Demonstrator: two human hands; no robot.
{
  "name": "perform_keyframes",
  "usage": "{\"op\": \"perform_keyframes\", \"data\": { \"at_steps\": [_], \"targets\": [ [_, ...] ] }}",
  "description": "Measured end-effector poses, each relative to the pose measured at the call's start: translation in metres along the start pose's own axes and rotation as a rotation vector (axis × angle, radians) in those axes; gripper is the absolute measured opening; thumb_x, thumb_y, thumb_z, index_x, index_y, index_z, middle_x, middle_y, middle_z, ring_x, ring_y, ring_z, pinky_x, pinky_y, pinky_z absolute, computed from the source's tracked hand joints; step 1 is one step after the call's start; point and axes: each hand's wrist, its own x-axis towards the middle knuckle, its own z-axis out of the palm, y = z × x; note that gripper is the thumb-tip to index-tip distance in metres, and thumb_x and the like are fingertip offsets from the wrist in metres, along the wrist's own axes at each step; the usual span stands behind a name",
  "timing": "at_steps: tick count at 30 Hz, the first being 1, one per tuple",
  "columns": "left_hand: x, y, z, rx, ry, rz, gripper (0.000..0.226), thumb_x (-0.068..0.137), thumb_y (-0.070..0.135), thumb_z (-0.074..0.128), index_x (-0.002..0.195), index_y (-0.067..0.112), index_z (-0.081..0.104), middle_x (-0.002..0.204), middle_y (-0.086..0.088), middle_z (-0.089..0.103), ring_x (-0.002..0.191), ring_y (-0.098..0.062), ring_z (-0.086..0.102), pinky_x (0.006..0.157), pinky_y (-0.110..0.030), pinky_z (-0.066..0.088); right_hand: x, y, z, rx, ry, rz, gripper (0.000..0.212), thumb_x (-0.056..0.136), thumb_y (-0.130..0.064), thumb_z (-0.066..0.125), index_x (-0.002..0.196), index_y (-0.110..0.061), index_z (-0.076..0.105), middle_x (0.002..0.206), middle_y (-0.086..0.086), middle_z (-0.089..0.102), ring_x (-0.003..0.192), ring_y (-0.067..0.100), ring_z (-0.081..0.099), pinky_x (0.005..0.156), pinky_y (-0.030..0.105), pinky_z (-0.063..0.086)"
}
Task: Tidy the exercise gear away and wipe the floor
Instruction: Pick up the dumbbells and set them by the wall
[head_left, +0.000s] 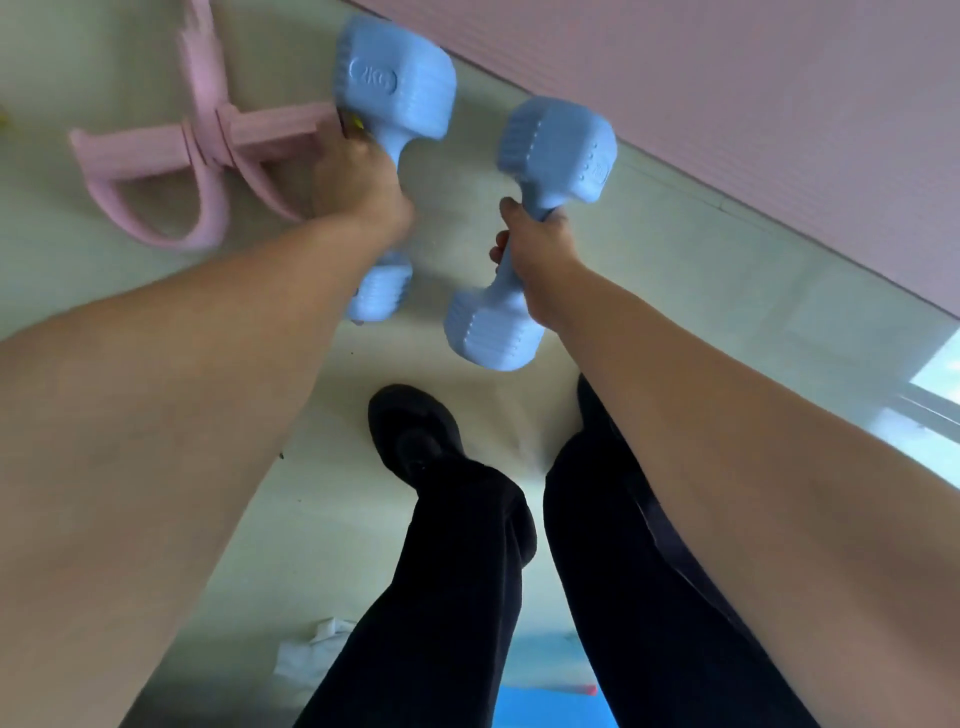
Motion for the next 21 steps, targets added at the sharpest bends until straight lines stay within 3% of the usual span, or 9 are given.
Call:
{"op": "perform_keyframes", "data": {
  "at_steps": [5,8,11,14,16,18,21],
  "targets": [
    [-0.077,-0.008,-0.035,-0.158,0.03,0.046,0.043,0.087,0.022,0.057,0.118,-0.006,0.05,0.125,-0.027,0.048,0.113,-0.042,0.049,0.09,-0.045,0.041,-0.064,-0.005,-0.045,-0.123,0.029,-0.02,0.01,0.094,-0.024,0.054,0.086,-0.02,0.049,0.069,0.001,0.051,0.062,0.018,0.053,0.065,0.032,0.047],
    [-0.126,-0.003,-0.077,-0.252,-0.043,-0.015,0.035,0.085,0.028,0.06,0.106,0.0,0.054,0.116,-0.022,0.051,0.095,-0.04,0.055,0.078,-0.04,0.041,-0.12,-0.019,-0.071,-0.15,0.062,-0.029,0.006,0.089,-0.023,0.055,0.088,-0.019,0.05,0.071,0.003,0.051,0.063,0.019,0.052,0.064,0.033,0.045],
    [-0.176,0.008,-0.132,-0.48,-0.159,-0.055,0.023,0.079,0.027,0.059,0.082,0.007,0.046,0.091,-0.015,0.051,0.071,-0.032,0.051,0.062,-0.032,0.037,-0.187,-0.039,-0.097,-0.166,0.076,-0.03,0.009,0.085,-0.021,0.056,0.091,-0.018,0.049,0.073,0.005,0.048,0.064,0.018,0.049,0.062,0.034,0.043],
    [-0.233,0.028,-0.212,-0.724,-0.242,-0.168,0.011,0.078,0.021,0.053,0.074,0.013,0.046,0.074,-0.006,0.053,0.065,-0.028,0.05,0.061,-0.035,0.042,-0.266,-0.069,-0.122,-0.143,0.118,-0.049,0.013,0.081,-0.022,0.061,0.083,-0.017,0.049,0.061,0.001,0.05,0.056,0.017,0.049,0.061,0.034,0.045],
    [-0.273,0.043,-0.275,-0.816,-0.261,-0.227,0.009,0.073,0.023,0.051,0.076,0.015,0.051,0.076,-0.005,0.061,0.069,-0.03,0.059,0.064,-0.039,0.049,-0.326,-0.093,-0.139,-0.127,0.145,-0.08,0.017,0.078,-0.026,0.064,0.078,-0.017,0.049,0.055,-0.002,0.05,0.051,0.016,0.049,0.057,0.031,0.044],
    [-0.315,0.056,-0.341,-0.864,-0.261,-0.232,0.014,0.074,0.02,0.053,0.08,0.009,0.057,0.075,-0.007,0.063,0.061,-0.027,0.057,0.056,-0.032,0.046,-0.39,-0.118,-0.157,-0.081,0.179,-0.114,0.021,0.077,-0.029,0.065,0.075,-0.017,0.049,0.056,-0.001,0.05,0.051,0.017,0.048,0.055,0.03,0.043],
    [-0.383,0.07,-0.438,-0.917,-0.201,-0.182,0.003,0.077,0.011,0.053,0.075,0.009,0.052,0.062,-0.008,0.053,0.042,-0.013,0.045,0.037,-0.015,0.032,-0.486,-0.155,-0.184,0.021,0.229,-0.195,0.024,0.073,-0.033,0.066,0.071,-0.016,0.05,0.059,0.001,0.05,0.055,0.019,0.048,0.056,0.032,0.043]
  ]
}}
